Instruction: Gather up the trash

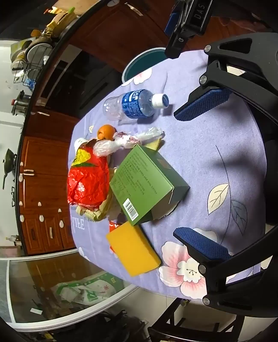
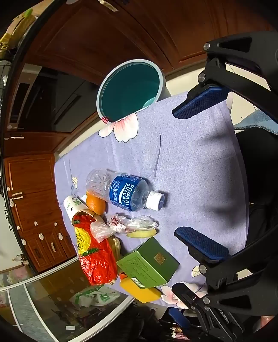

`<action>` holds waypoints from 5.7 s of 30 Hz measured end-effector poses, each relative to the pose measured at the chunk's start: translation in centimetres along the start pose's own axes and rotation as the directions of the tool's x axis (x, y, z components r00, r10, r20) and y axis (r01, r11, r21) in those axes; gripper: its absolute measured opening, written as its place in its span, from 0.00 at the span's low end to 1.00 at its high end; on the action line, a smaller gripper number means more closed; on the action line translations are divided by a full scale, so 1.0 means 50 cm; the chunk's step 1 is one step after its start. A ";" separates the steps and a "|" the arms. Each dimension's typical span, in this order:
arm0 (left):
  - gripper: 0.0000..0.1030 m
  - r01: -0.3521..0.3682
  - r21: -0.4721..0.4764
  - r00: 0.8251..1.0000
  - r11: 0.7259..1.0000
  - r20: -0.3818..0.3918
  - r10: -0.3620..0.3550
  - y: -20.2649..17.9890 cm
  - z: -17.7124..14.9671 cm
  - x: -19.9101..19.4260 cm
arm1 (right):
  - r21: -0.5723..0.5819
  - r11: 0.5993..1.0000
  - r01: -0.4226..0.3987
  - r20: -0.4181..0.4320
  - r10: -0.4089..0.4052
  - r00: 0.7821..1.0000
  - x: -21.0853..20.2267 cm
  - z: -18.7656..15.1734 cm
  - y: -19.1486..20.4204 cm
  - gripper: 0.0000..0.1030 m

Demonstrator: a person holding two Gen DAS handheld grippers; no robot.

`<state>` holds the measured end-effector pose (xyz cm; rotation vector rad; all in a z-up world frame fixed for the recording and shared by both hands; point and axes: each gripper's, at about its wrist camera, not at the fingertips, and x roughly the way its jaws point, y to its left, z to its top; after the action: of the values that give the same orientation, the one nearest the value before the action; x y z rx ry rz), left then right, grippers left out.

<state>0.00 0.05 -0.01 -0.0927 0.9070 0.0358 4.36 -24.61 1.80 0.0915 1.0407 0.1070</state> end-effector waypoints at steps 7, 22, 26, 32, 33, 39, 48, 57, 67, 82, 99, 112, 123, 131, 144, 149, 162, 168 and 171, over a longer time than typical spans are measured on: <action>0.96 -0.013 0.009 1.000 1.000 -0.002 0.013 0.008 0.009 -0.009 | 0.002 1.000 -0.002 -0.008 0.002 1.000 -0.004 0.003 -0.004 0.94; 0.96 -0.015 -0.018 1.000 1.000 0.024 0.015 0.022 0.002 -0.014 | 0.022 1.000 0.003 -0.004 -0.003 1.000 -0.005 0.001 -0.009 0.94; 0.96 -0.015 -0.013 0.999 1.000 0.032 0.015 0.019 0.001 -0.014 | 0.023 1.000 0.004 -0.003 -0.004 1.000 -0.004 0.001 -0.010 0.94; 0.96 -0.013 -0.006 0.999 1.000 0.043 0.014 0.016 0.000 -0.018 | 0.024 1.000 0.006 -0.003 -0.006 1.000 -0.004 0.000 -0.010 0.94; 0.96 -0.014 -0.006 0.999 1.000 0.045 0.014 0.016 0.000 -0.019 | 0.025 1.000 0.006 -0.002 -0.006 1.000 -0.004 0.000 -0.011 0.94; 0.96 -0.018 -0.009 0.998 1.000 0.056 0.018 0.018 0.000 -0.025 | 0.031 0.999 0.010 0.004 -0.010 1.000 -0.006 0.000 -0.016 0.94; 0.96 -0.016 -0.014 0.998 1.000 0.058 0.017 0.022 -0.002 -0.029 | 0.030 0.999 0.013 0.004 -0.013 1.000 -0.007 -0.001 -0.018 0.94; 0.96 -0.016 -0.017 0.998 1.000 0.055 0.017 0.024 -0.002 -0.029 | 0.031 0.999 0.015 0.002 -0.015 1.000 -0.008 -0.003 -0.017 0.94; 0.96 -0.015 -0.021 0.999 1.000 0.050 0.016 0.028 -0.004 -0.025 | 0.032 0.999 0.018 -0.003 -0.017 1.000 -0.004 -0.005 -0.018 0.94; 0.96 -0.008 -0.029 0.999 1.000 0.039 0.009 0.031 -0.009 -0.012 | 0.030 0.999 0.027 -0.023 -0.026 0.999 0.006 -0.006 -0.015 0.94; 0.96 0.108 -0.037 0.994 0.993 -0.023 -0.109 0.108 0.009 0.098 | 0.084 0.994 0.062 -0.077 -0.056 0.995 0.065 0.032 -0.068 0.94; 0.72 0.162 0.038 0.981 0.986 -0.112 -0.157 0.053 0.067 0.195 | 0.068 0.997 -0.033 -0.097 0.039 0.994 0.184 0.170 -0.029 0.94; 0.14 0.221 0.051 0.967 0.974 -0.144 -0.212 0.028 0.053 0.181 | 0.027 0.986 -0.162 -0.186 0.164 0.969 0.298 0.207 0.029 0.63; 0.13 0.240 0.074 0.967 0.968 -0.111 -0.232 -0.006 0.080 0.129 | 0.062 0.973 -0.223 -0.137 0.230 0.964 0.247 0.195 -0.015 0.62; 0.09 0.266 0.148 0.964 0.953 -0.070 -0.258 -0.090 0.119 0.069 | 0.165 0.942 -0.292 -0.029 0.301 0.953 0.146 0.182 -0.138 0.62; 0.09 0.305 0.194 0.952 0.932 -0.042 -0.303 -0.144 0.157 0.034 | 0.218 0.948 -0.233 0.075 0.221 0.972 0.088 0.199 -0.237 0.62; 0.09 0.458 0.374 0.887 0.806 -0.135 -0.441 -0.430 0.240 0.109 | 0.460 0.888 0.000 -0.040 0.020 0.999 0.213 0.149 -0.519 0.62; 0.09 0.512 0.405 0.859 0.758 -0.208 -0.468 -0.533 0.252 0.179 | 0.480 0.877 0.013 -0.117 0.049 0.992 0.295 0.145 -0.543 0.63; 0.09 0.533 0.403 0.846 0.744 -0.243 -0.475 -0.573 0.254 0.213 | 0.486 0.874 0.013 -0.148 0.068 0.987 0.321 0.153 -0.553 0.63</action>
<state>18.52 -27.33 1.25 0.1045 0.9695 -0.7065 20.23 -50.08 -11.57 0.5661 1.2109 -0.1285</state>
